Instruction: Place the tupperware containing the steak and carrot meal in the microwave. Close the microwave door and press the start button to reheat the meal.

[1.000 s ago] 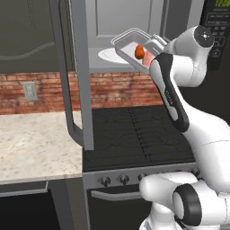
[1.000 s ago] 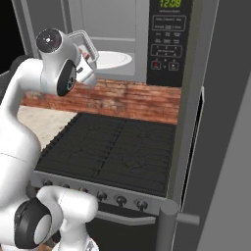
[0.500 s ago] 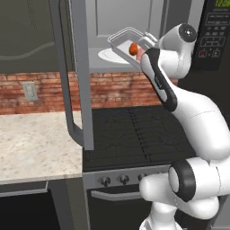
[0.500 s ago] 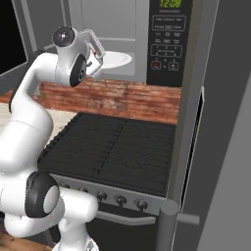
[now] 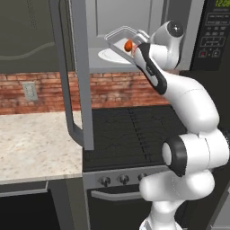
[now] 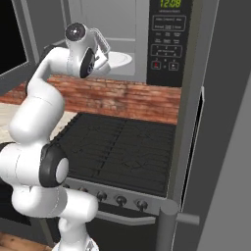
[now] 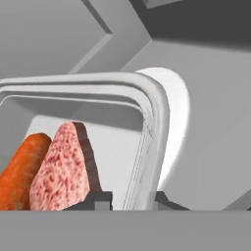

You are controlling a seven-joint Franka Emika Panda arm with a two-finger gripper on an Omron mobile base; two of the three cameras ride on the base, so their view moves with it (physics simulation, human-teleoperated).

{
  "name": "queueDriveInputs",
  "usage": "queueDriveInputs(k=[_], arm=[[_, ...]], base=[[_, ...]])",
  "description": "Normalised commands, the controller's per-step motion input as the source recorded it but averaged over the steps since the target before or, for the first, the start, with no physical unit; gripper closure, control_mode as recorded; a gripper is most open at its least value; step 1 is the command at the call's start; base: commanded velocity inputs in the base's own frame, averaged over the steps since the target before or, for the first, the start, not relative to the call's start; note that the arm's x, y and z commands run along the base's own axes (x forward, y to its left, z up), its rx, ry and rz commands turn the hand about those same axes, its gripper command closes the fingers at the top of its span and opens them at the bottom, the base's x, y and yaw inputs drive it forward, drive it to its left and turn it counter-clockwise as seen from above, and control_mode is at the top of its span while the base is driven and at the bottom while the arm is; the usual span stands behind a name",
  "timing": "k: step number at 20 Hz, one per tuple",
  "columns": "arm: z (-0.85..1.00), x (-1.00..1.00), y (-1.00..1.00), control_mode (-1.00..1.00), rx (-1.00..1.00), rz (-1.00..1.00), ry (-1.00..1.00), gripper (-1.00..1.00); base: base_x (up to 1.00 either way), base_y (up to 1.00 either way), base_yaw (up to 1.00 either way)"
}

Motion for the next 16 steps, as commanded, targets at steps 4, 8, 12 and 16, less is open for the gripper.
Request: queueDriveInputs(k=[4,8,12,16], arm=[[-0.04,0.6,0.0,-1.0,0.0,0.0,0.0,1.0],[-0.17,0.56,0.0,-1.0,0.0,-0.01,0.0,1.0],[-0.23,0.53,0.0,-1.0,0.0,-0.02,0.0,1.0],[-0.32,0.42,0.0,-1.0,0.0,-0.06,0.0,-1.0]], base=[[0.0,0.0,0.0],[0.0,0.0,0.0],[0.0,0.0,0.0],[0.0,0.0,0.0]])
